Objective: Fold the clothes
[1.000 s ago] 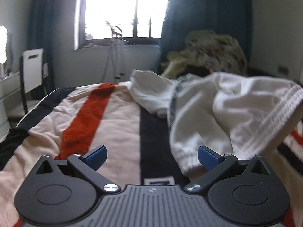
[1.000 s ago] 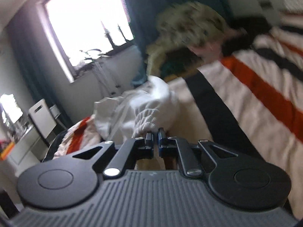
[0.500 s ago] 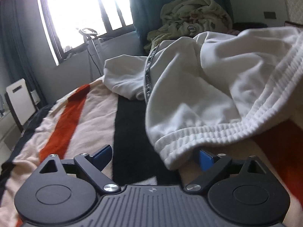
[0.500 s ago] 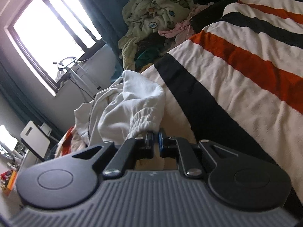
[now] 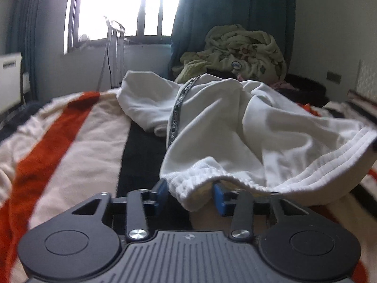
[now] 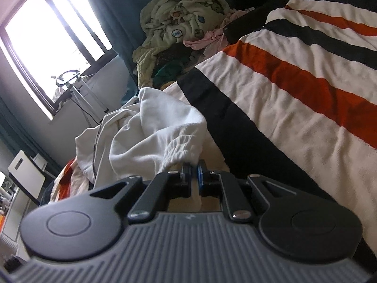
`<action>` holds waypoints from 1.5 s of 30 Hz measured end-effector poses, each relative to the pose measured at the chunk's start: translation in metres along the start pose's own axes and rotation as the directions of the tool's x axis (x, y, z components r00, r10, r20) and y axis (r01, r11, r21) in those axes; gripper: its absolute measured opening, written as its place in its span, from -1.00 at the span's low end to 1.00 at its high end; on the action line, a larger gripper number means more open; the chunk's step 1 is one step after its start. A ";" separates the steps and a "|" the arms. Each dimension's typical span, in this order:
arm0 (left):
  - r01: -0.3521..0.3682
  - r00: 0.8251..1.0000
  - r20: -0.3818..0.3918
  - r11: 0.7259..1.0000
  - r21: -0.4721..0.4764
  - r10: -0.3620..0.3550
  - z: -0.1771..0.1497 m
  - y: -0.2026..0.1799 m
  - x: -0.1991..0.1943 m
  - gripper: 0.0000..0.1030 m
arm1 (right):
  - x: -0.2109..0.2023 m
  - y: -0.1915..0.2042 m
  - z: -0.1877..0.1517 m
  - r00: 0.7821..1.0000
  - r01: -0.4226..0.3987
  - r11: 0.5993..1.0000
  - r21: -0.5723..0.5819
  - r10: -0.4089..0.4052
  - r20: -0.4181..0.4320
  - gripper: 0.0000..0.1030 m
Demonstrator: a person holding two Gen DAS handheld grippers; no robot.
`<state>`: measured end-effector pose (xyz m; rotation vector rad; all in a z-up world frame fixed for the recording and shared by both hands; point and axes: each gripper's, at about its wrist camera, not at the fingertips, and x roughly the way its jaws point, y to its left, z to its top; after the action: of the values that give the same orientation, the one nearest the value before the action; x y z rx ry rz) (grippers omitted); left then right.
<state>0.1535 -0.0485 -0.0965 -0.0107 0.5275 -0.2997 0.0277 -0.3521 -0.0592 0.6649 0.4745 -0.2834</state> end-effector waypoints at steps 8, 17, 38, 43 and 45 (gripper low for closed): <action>-0.011 1.000 -0.010 0.999 -0.043 0.011 -0.010 0.006 0.011 -0.32 | 0.002 0.002 -0.004 0.998 0.069 0.997 -0.046 -0.069 0.008 -0.80; 0.014 0.999 0.054 0.976 -0.216 -0.003 0.004 0.037 0.024 -0.64 | 0.021 -0.003 -0.015 0.983 0.167 0.983 -0.075 -0.172 -0.065 -0.75; -0.103 0.994 0.015 0.972 -0.211 0.109 0.033 0.142 -0.103 -0.68 | 0.013 0.027 -0.069 0.864 -0.288 0.957 0.039 0.277 -0.420 0.08; -0.052 0.997 -0.077 0.921 -0.385 0.024 0.010 0.171 -0.121 -0.15 | 0.020 0.019 -0.064 0.861 -0.293 0.947 0.131 0.321 -0.395 0.41; -0.012 0.999 -0.044 0.887 -0.461 -0.009 0.008 0.184 -0.128 0.04 | 0.026 0.021 -0.063 0.862 -0.299 0.943 0.148 0.333 -0.382 0.41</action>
<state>0.1042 0.1636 -0.0422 -0.4690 0.6347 -0.1664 0.0377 -0.2983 -0.1043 0.8767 0.7393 0.1540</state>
